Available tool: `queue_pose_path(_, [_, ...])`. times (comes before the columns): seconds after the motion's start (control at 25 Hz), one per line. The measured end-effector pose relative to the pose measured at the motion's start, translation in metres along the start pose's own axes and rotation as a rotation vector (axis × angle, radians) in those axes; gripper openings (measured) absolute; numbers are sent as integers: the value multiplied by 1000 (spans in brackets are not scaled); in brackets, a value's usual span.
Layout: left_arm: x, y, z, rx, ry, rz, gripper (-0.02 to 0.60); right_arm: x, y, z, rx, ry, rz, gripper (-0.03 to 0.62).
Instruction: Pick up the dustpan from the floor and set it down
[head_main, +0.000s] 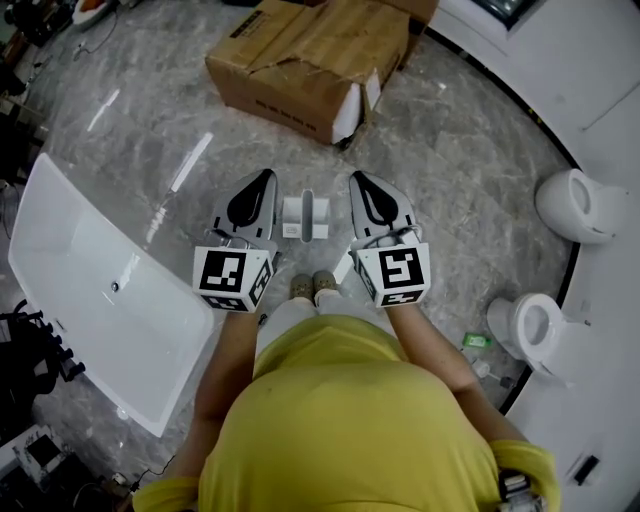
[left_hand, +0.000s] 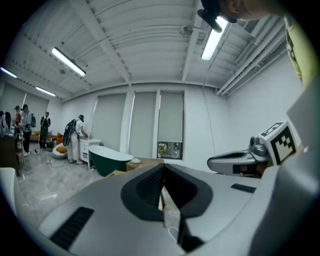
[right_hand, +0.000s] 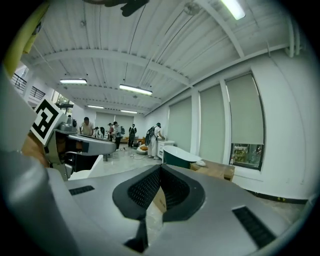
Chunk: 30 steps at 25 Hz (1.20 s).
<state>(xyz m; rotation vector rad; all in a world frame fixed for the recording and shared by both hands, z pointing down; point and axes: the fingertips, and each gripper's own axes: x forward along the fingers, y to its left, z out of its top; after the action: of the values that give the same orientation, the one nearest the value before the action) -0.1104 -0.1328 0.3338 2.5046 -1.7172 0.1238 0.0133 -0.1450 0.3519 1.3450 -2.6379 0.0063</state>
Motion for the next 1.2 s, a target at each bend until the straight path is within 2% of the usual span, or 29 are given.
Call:
queue_pose_path(0.16, [-12,-2,47,67,-90,67,3,-13,-16,41,-23,-78,-61,11])
queue_pose_path(0.4, [-20,-5,77,87,-143,100,3,-26,-21,76,-22,-152,-79,11])
queue_pose_path(1.2, [-25,-7,82,94,-156,106,3,-28,-19,77,-24,-151,-69,11])
